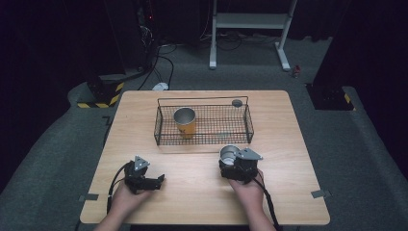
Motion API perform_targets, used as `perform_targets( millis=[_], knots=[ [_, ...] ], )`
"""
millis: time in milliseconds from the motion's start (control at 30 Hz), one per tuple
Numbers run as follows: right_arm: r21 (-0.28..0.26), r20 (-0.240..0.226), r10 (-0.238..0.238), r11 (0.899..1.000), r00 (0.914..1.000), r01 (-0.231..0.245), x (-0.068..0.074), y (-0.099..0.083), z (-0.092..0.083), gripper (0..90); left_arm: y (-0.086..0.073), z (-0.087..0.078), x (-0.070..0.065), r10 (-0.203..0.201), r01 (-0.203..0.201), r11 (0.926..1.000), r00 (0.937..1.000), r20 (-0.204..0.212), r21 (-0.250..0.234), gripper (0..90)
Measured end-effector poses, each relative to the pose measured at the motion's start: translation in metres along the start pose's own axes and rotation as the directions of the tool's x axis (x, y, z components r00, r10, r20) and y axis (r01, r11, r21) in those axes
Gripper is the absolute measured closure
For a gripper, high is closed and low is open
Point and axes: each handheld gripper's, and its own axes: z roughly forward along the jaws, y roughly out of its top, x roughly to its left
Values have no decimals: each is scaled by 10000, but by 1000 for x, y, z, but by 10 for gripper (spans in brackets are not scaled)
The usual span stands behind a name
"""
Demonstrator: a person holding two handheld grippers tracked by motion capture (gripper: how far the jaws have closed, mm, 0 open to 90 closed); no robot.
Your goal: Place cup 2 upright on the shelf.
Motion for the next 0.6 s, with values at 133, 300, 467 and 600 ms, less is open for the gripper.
perform_targets(
  millis=[133,300,467,600],
  knots=[
    [-157,-7,-47,9999,10000,46,0,0,1,107,0,0,0,-2,2,10000,10000,1,-1,4],
    [-330,-153,-13,9995,9999,8,3,1,-1,133,0,0,0,4,-4,10000,10000,3,4,4],
    [-355,-49,-186,9992,9998,184,3,2,-2,182,0,0,0,5,-5,10000,10000,-6,-9,4],
    [-359,-90,-152,9992,9998,149,1,3,-5,184,0,0,0,10,-10,10000,10000,1,6,4]
  ],
)
